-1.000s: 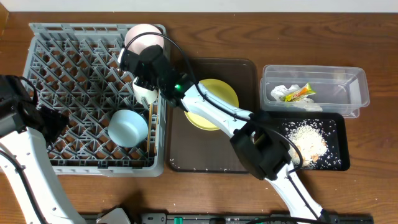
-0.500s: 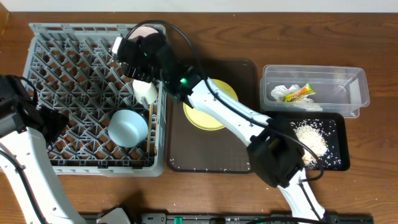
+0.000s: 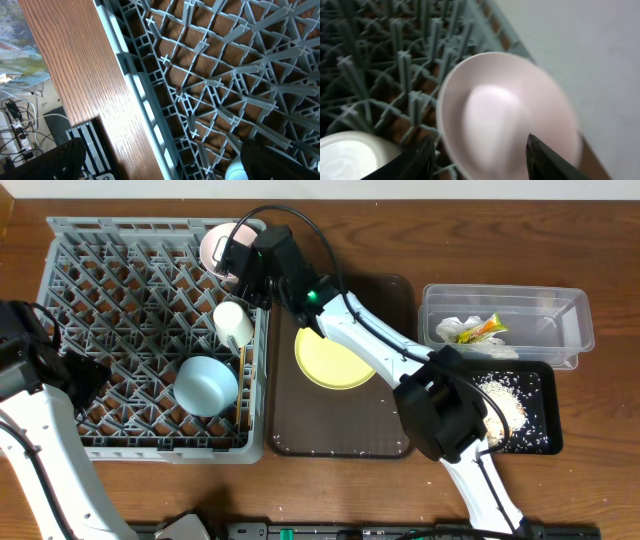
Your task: Sort waste into correct bins and load items into the dishwasher
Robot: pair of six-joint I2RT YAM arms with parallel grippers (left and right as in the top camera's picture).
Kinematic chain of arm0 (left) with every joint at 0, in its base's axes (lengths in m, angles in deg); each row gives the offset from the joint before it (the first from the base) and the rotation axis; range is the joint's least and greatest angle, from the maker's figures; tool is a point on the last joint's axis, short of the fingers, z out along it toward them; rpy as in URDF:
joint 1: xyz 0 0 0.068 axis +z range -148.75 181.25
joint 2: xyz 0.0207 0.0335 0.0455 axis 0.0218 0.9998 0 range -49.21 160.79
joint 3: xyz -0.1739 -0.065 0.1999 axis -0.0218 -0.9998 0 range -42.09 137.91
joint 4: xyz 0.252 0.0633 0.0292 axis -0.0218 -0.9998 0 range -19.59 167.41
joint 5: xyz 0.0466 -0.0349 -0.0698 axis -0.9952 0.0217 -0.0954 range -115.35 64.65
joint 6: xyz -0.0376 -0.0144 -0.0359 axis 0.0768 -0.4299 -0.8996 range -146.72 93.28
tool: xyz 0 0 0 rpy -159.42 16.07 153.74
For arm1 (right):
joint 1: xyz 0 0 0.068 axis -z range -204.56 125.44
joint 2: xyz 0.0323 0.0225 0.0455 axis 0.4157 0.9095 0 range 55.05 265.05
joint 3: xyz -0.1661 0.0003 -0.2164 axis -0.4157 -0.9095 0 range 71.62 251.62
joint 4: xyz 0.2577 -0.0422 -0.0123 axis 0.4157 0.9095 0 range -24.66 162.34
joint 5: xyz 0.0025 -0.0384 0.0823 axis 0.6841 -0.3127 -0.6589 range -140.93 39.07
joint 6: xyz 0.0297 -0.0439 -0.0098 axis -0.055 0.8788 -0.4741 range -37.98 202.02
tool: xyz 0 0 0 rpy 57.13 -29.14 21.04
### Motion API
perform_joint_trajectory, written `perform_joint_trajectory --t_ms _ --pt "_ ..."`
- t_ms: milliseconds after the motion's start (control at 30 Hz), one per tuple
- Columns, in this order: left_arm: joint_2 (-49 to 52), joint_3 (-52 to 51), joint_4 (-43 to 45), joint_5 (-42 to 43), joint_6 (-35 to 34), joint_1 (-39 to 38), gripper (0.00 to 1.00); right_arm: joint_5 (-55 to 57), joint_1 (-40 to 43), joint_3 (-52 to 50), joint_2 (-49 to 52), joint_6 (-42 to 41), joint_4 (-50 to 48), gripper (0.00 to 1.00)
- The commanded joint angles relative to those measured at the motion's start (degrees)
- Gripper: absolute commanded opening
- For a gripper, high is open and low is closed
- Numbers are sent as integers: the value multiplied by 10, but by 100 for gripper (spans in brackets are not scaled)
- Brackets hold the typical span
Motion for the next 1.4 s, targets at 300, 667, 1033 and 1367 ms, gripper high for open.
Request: perform_joint_trajectory --t_ms 300,667,1033,1367 --pt "-2 3 -2 -7 -1 2 99 -24 1 0 3 51 48 48" --pt "-2 3 -2 -7 -1 2 100 -24 7 -2 3 75 48 37" --pt "-2 3 -2 -7 -1 2 100 -22 9 -3 3 112 48 14" --pt "-2 3 -2 -7 -1 2 100 -23 12 -3 3 162 46 32"
